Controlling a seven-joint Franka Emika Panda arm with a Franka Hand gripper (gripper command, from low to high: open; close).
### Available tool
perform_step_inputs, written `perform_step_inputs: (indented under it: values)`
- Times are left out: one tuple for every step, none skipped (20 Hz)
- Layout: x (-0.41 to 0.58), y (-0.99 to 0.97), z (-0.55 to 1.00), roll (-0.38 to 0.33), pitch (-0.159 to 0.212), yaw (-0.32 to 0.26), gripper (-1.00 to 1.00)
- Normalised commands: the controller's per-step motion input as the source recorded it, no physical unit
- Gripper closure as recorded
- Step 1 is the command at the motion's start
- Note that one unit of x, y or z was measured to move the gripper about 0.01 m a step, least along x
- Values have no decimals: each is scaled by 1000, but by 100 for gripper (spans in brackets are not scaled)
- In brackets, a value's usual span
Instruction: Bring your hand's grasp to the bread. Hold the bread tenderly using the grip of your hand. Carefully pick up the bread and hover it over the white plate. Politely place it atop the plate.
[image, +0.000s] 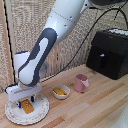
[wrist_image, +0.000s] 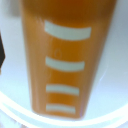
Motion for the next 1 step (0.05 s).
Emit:
perform_step_inputs:
  values:
    - [160, 0, 686, 0, 102, 9, -100]
